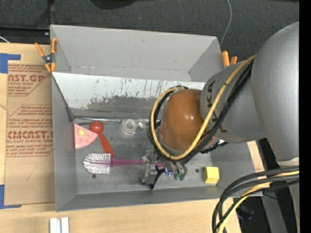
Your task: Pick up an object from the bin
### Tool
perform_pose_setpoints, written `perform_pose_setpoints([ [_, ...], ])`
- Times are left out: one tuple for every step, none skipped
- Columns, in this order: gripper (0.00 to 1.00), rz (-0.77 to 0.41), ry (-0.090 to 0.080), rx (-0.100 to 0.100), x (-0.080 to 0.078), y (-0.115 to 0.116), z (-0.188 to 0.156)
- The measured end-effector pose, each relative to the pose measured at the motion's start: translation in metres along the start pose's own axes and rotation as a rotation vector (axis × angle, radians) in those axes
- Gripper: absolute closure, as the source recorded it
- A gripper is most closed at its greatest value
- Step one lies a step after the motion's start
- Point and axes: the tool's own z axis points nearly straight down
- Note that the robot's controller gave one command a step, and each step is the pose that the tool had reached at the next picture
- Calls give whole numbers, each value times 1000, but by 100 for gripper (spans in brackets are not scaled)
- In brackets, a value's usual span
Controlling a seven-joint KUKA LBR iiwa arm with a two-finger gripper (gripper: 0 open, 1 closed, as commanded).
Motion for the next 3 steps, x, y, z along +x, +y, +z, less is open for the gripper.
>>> perform_pose_setpoints([
  [0,11,-14,3,-38,27,2],
  [0,11,-14,3,-38,27,2],
  [0,34,-12,3,-20,-5,35],
])
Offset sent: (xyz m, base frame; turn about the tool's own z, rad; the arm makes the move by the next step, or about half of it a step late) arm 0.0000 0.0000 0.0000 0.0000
